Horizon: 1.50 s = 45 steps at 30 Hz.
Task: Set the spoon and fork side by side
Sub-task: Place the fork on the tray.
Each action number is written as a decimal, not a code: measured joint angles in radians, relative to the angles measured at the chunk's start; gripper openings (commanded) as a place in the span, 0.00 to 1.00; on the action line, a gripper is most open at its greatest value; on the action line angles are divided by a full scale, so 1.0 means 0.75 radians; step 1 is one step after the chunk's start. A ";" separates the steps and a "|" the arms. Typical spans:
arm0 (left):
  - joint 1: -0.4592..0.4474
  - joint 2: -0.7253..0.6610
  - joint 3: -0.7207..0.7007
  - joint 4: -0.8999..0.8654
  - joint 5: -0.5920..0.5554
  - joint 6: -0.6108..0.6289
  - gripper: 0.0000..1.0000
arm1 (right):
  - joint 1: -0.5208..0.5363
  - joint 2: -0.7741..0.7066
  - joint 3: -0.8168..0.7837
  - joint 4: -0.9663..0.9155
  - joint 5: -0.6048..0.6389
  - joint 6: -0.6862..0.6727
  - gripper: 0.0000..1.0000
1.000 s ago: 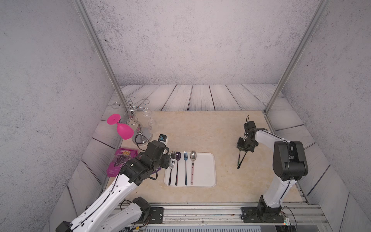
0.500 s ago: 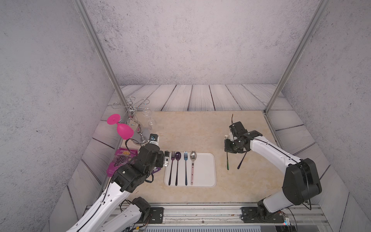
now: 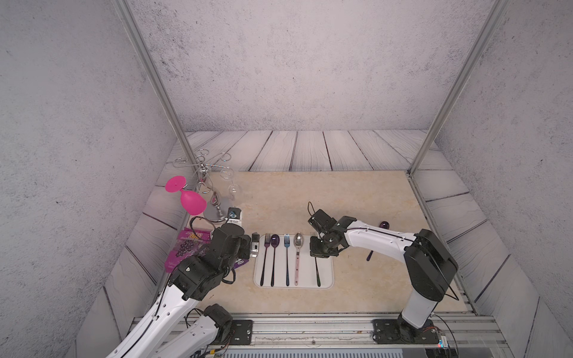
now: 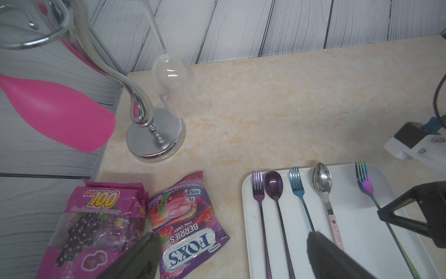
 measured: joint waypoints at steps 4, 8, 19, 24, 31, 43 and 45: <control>0.000 0.000 0.000 0.001 0.002 0.000 1.00 | 0.019 0.058 0.039 0.026 0.008 0.059 0.00; -0.001 -0.009 -0.004 0.001 0.003 -0.001 1.00 | 0.020 0.102 0.042 0.048 0.021 0.108 0.00; -0.001 -0.017 -0.010 0.000 0.004 -0.003 1.00 | 0.020 0.135 0.042 0.065 0.051 0.139 0.00; -0.001 -0.015 -0.010 0.000 0.004 -0.004 1.00 | 0.020 0.141 0.042 0.073 0.051 0.140 0.00; -0.001 -0.014 -0.010 0.000 0.004 -0.004 0.99 | 0.020 0.141 0.042 0.073 0.051 0.144 0.12; 0.000 -0.009 -0.010 0.001 0.004 -0.004 1.00 | 0.020 0.141 0.041 0.066 0.051 0.122 0.12; -0.001 -0.009 -0.010 0.001 0.004 -0.004 1.00 | 0.019 0.141 0.041 0.062 0.051 0.118 0.12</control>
